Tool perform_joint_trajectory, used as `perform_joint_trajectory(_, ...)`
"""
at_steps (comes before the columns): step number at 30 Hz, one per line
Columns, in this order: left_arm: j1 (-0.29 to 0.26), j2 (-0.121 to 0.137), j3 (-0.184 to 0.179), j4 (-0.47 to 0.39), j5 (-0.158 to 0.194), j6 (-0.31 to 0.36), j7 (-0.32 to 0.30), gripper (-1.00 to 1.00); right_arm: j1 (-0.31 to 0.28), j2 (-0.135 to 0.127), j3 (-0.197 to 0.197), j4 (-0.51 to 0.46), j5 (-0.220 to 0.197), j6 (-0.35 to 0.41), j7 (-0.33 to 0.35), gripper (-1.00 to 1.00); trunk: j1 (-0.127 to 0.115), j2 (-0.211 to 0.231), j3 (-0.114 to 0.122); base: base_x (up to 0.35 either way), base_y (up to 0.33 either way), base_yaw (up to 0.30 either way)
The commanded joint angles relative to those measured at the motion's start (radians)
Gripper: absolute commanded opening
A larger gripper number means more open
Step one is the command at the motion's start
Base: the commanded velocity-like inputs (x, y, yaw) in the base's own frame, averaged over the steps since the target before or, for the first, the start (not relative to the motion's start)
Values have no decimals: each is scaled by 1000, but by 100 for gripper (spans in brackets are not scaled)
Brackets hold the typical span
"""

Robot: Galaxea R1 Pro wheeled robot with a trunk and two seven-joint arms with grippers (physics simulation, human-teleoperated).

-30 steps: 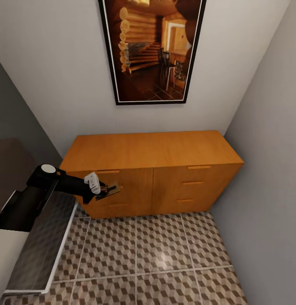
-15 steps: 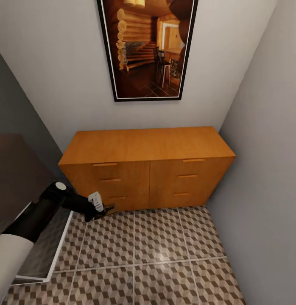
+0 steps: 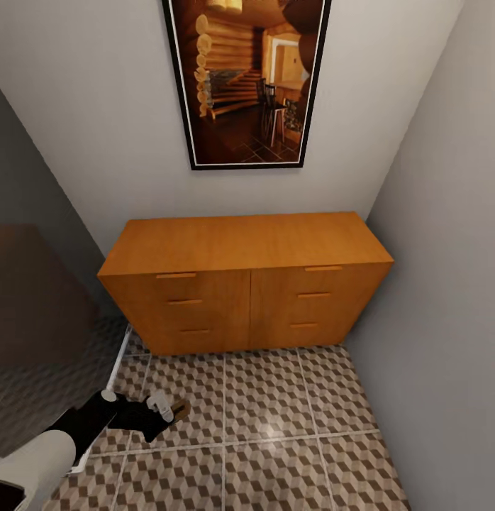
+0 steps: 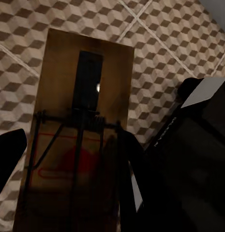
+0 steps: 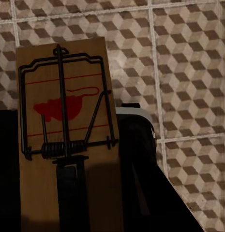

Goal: Take the four mousetraps from the cabinet in the bathroom and place them on the bathroom floor. Make sure all four end up on the same floor surface, and ensure that at least two of them are either under or directly next to the same bathroom sink.

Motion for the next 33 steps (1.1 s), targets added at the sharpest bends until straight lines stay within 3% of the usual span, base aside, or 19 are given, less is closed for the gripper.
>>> perform_joint_trajectory(1,0,-9,4,63,21,-38,52,-100,-1,-7,11,-5,-6,-3,-3,-100,0,-2,-1,0,0,0)
perform_joint_trajectory(2,0,-13,4,93,34,-55,80,-100,-1,-10,10,-8,-6,-3,-4,-100,0,-2,-1,0,0,0)
perform_joint_trajectory(6,14,-55,6,305,151,-215,287,-100,-1,-19,10,-37,-6,-3,-8,-100,0,-2,-1,0,0,0)
perform_joint_trajectory(7,17,-59,6,324,169,-245,311,-100,-1,-20,9,-41,-6,-3,-9,-100,0,-2,-1,0,0,0)
perform_joint_trajectory(9,43,-80,6,368,237,-363,403,-100,-1,-21,9,-68,-6,-3,-25,-100,0,-2,-1,0,0,0)
perform_joint_trajectory(13,126,-123,6,391,294,-474,559,-100,-1,-22,9,-143,-4,2,-82,-100,0,-2,-1,0,0,0)
perform_joint_trajectory(16,171,-136,6,395,305,-526,658,-100,-1,-23,9,-186,-2,4,-119,-100,0,-2,-1,0,0,0)
perform_joint_trajectory(19,231,-148,7,397,335,-639,768,-100,-3,-23,10,-225,0,22,-142,-100,0,-2,-1,0,0,0)
perform_joint_trajectory(23,290,-164,9,397,387,-744,865,-100,-4,-27,10,-273,2,78,-148,-100,0,-2,-1,0,0,0)
perform_joint_trajectory(25,317,-168,9,398,424,-791,926,-100,-5,-44,11,-331,3,126,-149,-100,0,-2,-1,0,0,0)
perform_joint_trajectory(29,354,-169,10,398,493,-834,975,-100,-5,-70,11,-418,3,203,-146,-100,0,-2,-1,0,0,0)
perform_joint_trajectory(33,373,-162,12,398,584,-843,985,-100,-5,-76,15,-440,3,202,-146,-100,0,-2,-1,0,0,0)
